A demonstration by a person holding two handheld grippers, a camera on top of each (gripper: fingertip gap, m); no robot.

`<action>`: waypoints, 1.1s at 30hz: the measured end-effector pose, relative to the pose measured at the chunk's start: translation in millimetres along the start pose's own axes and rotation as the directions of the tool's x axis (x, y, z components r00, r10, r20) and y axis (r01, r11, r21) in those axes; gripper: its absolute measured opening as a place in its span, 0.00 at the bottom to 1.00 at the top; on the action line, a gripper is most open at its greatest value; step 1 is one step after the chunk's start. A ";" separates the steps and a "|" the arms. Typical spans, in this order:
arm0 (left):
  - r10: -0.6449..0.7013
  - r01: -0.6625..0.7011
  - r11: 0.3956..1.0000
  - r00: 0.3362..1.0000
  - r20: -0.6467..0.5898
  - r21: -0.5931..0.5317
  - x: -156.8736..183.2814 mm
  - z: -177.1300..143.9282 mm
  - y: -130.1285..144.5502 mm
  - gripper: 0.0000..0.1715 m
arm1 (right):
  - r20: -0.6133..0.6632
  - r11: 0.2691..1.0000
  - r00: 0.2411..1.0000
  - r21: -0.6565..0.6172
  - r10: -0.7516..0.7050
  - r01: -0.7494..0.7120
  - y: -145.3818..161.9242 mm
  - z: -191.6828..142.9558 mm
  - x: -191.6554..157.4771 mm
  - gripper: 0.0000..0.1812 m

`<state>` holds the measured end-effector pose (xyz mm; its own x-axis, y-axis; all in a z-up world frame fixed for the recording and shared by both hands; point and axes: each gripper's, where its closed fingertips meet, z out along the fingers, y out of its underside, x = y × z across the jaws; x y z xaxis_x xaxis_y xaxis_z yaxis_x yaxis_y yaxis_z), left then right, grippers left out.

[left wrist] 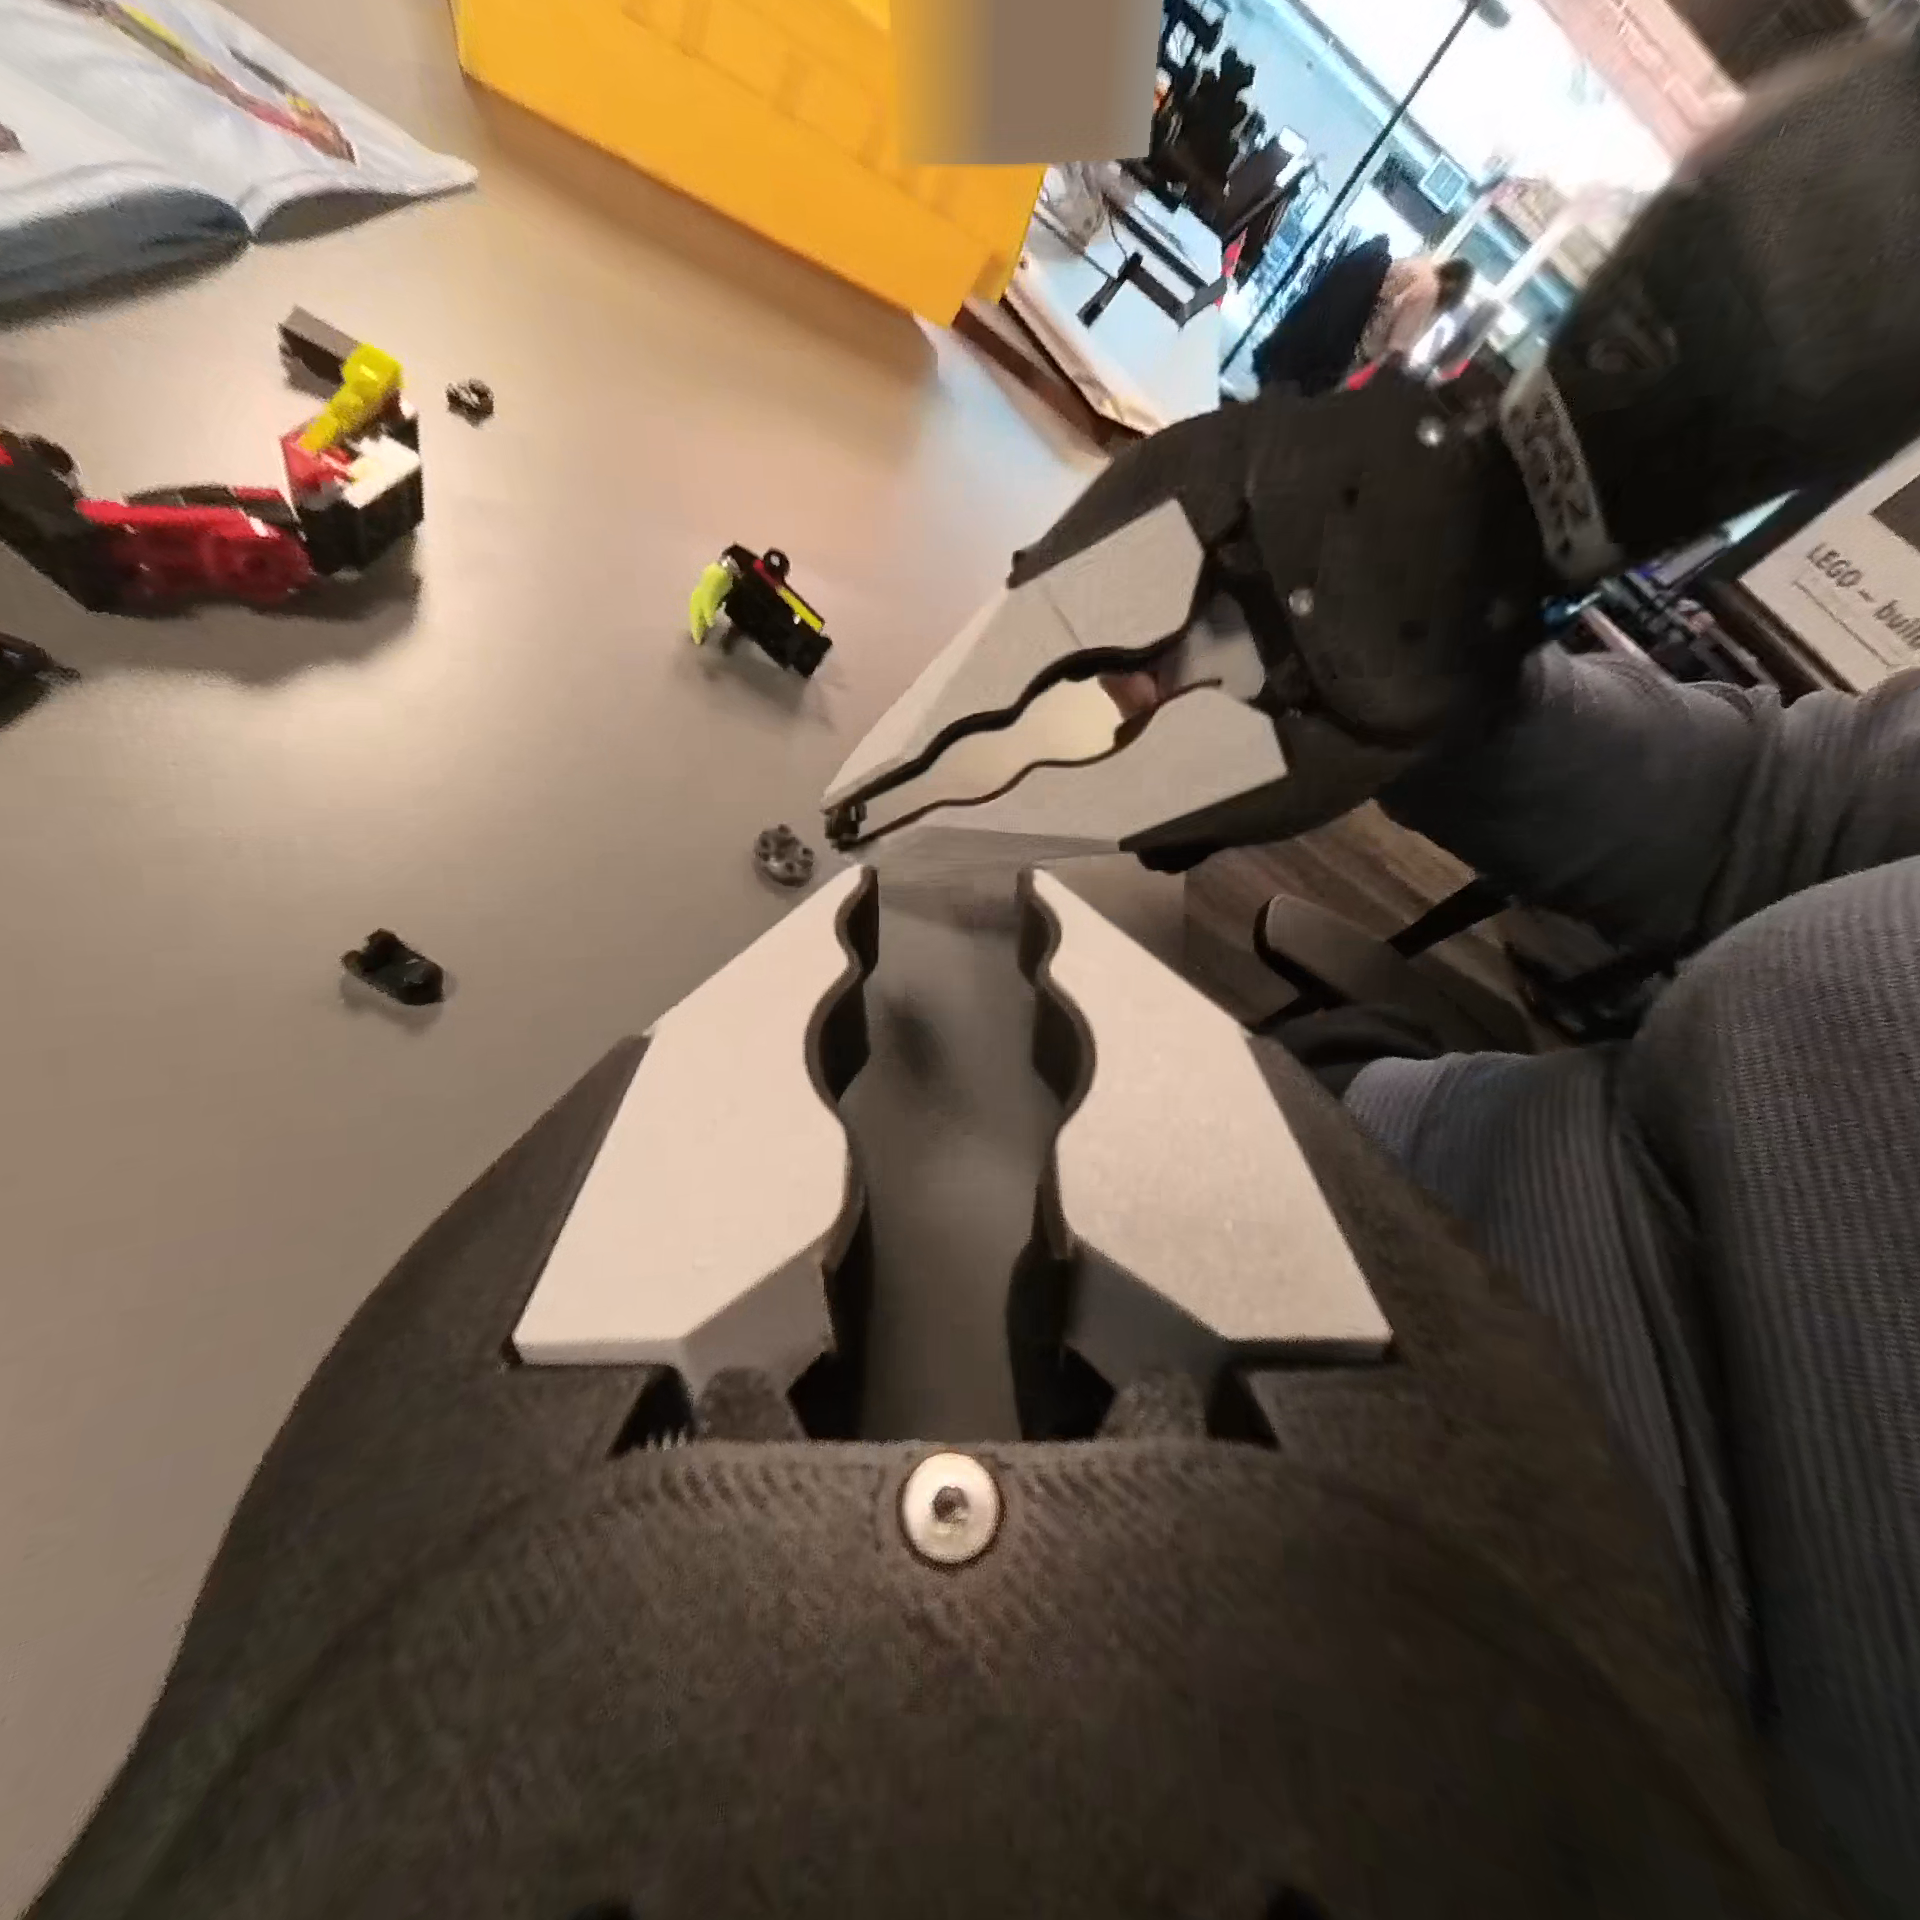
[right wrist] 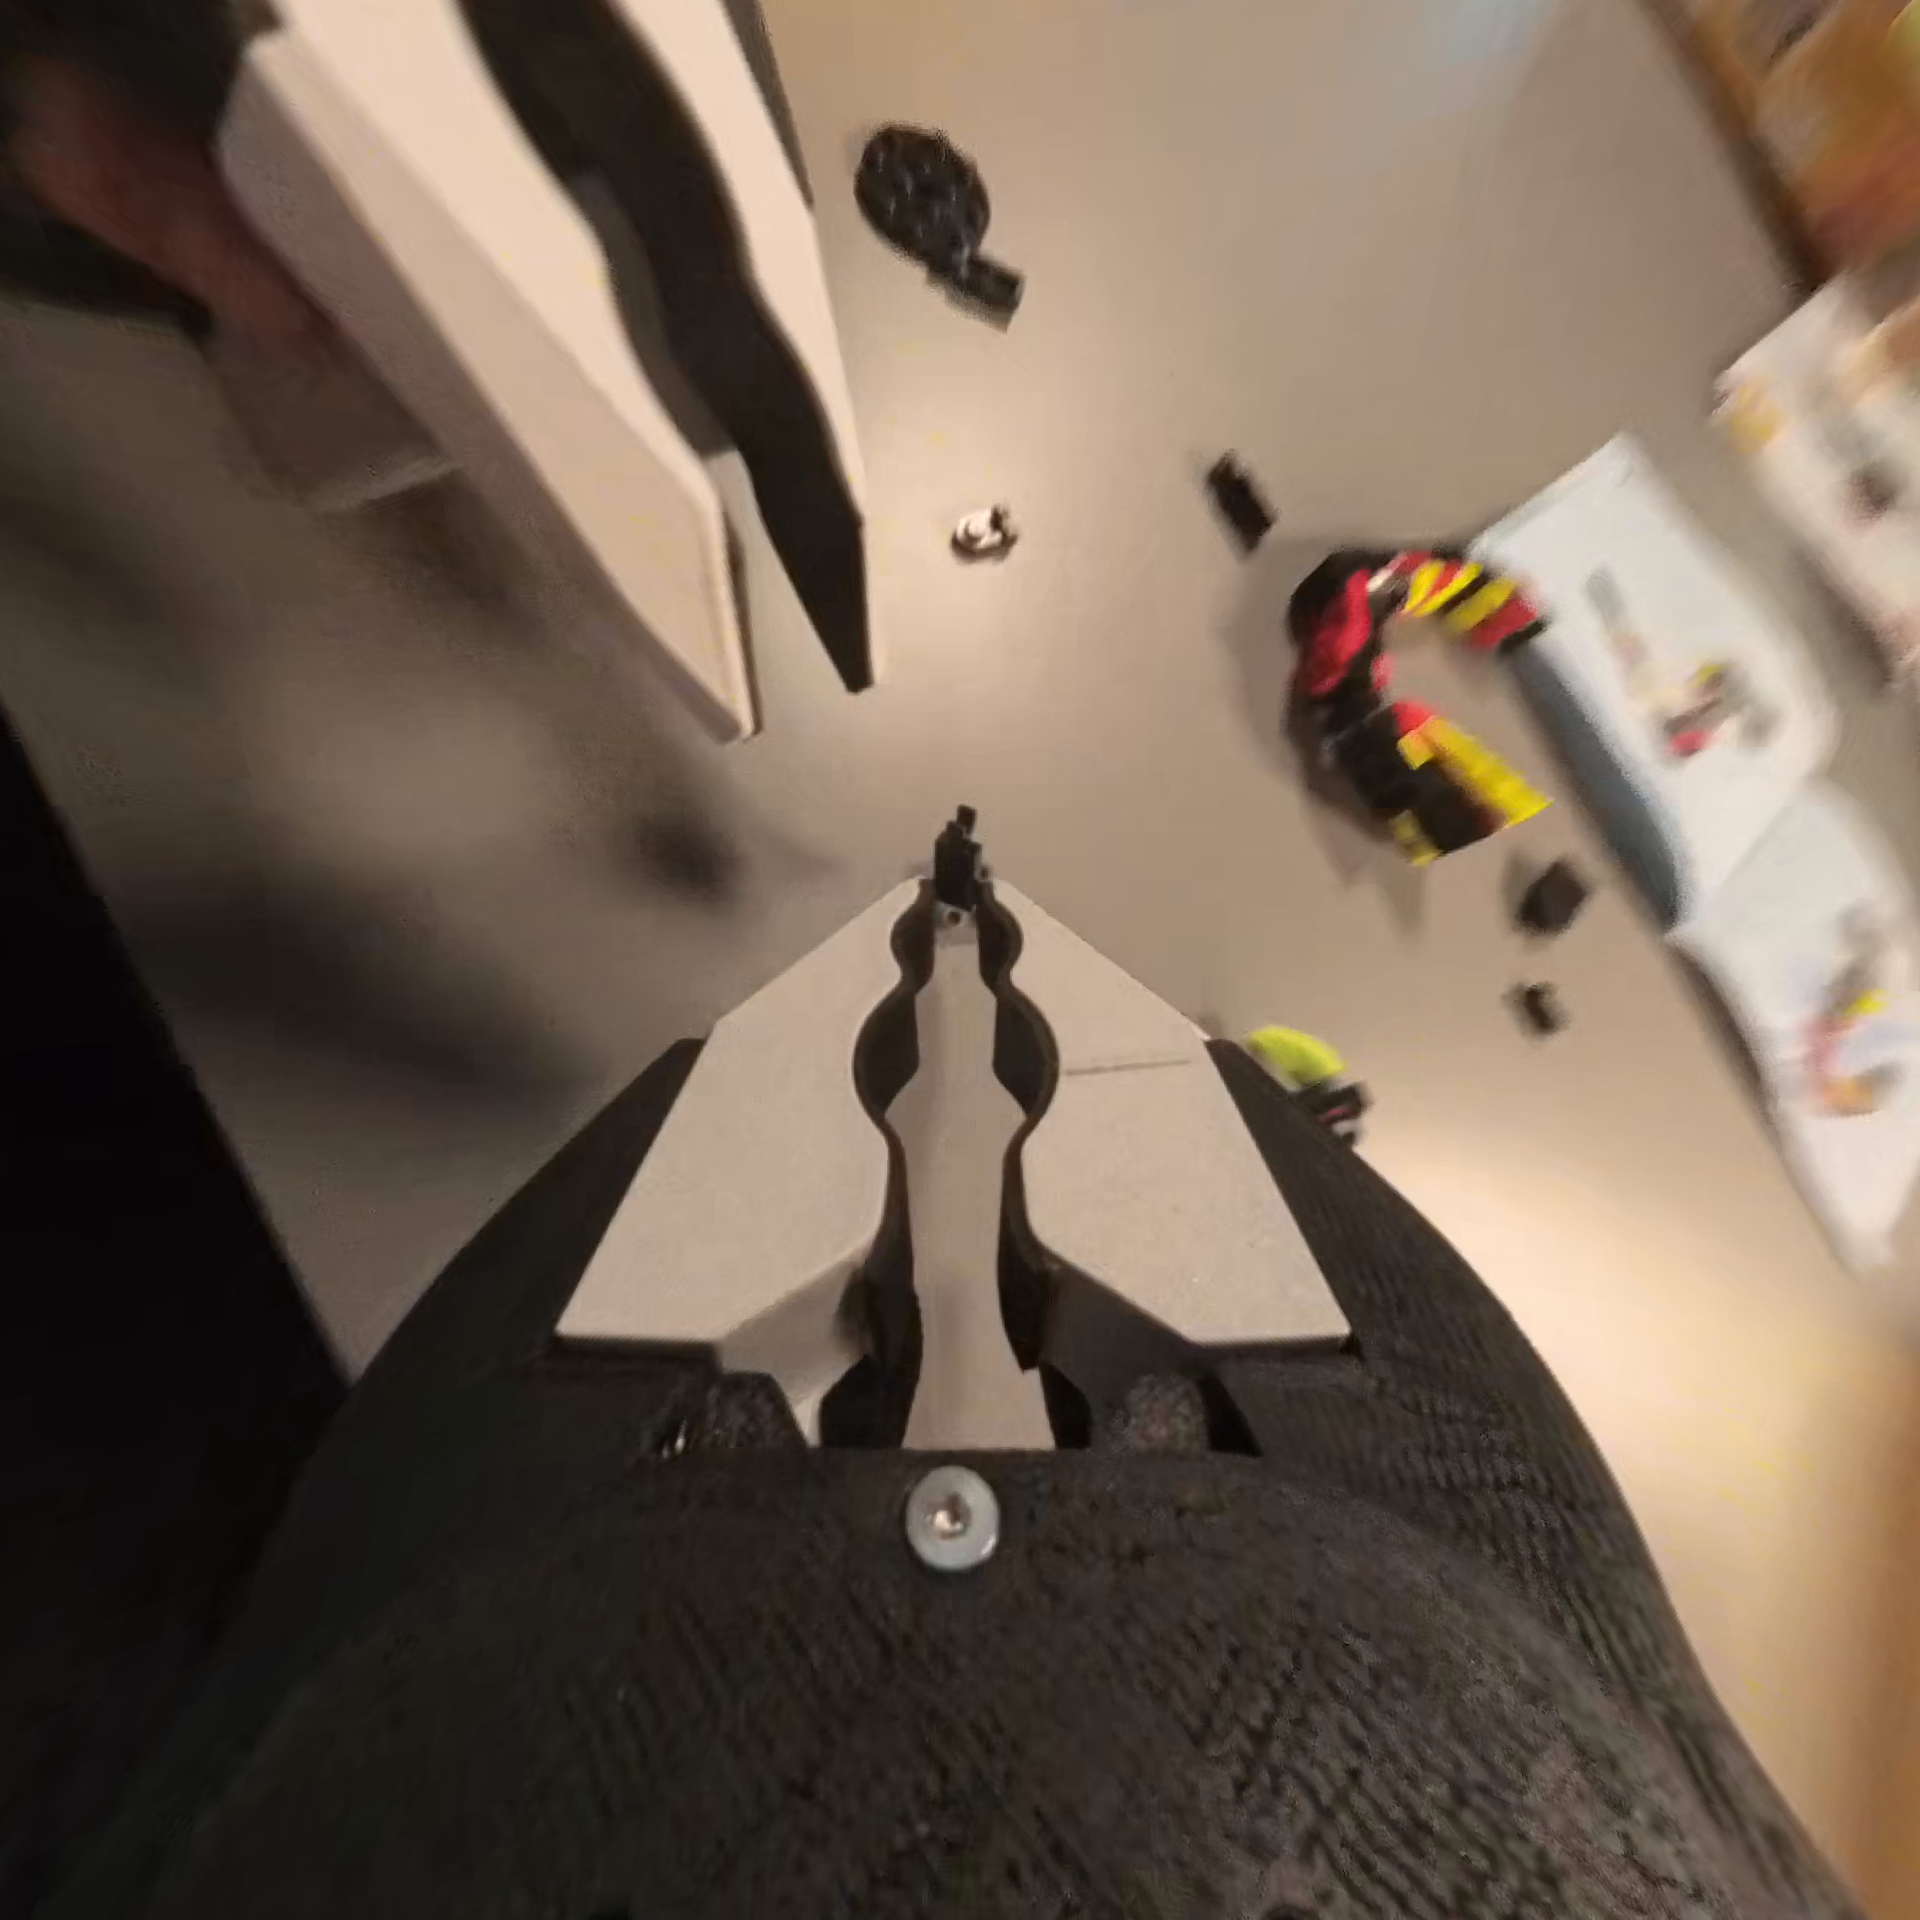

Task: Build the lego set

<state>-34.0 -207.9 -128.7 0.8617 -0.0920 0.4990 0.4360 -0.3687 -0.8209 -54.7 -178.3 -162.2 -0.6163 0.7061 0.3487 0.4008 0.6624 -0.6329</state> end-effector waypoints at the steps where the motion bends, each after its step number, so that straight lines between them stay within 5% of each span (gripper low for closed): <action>1: 0.026 -0.027 0.999 1.000 0.015 0.019 0.4 -1.6 -2.4 0.14 | -0.057 0.996 0.994 0.022 -0.090 0.091 -4.1 -1.3 2.7 0.03; 5: 0.149 -0.156 0.987 0.980 0.131 0.040 -3.9 -3.1 -7.7 0.14 | -0.285 0.904 0.875 0.061 -0.391 0.423 -24.7 -9.1 5.9 0.03; 9: 0.185 -0.192 0.981 0.972 0.145 0.035 -2.1 -1.1 -7.8 0.13 | -0.472 0.754 0.666 0.004 -0.578 0.657 -41.8 -19.6 7.4 0.03; 14: 0.006 0.005 0.984 0.998 -0.058 0.179 16.4 -4.9 -20.4 0.12 | -0.666 0.593 0.391 -0.096 -0.635 0.799 -61.4 -40.1 12.8 0.03; 18: -0.095 0.164 0.919 0.974 -0.203 0.358 28.7 -16.1 -45.5 0.12 | -0.793 0.537 0.213 -0.165 -0.571 0.827 -78.1 -63.3 19.8 0.03; 24: -0.074 0.136 0.852 0.987 -0.141 0.505 34.8 -21.7 -63.8 0.03 | -0.833 0.531 0.133 -0.211 -0.537 0.821 -85.6 -73.4 25.7 0.03; 33: -0.123 0.189 0.834 0.980 -0.159 0.519 33.5 -22.2 -64.4 0.05 | -0.843 0.510 0.056 -0.270 -0.535 0.817 -87.3 -76.1 25.6 0.03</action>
<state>-39.0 -207.8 -53.0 0.7493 -0.1915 0.6339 0.6608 0.1549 -0.7344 -53.9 -199.0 -45.4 0.3228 -0.1041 0.9407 -0.1157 0.9821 0.1484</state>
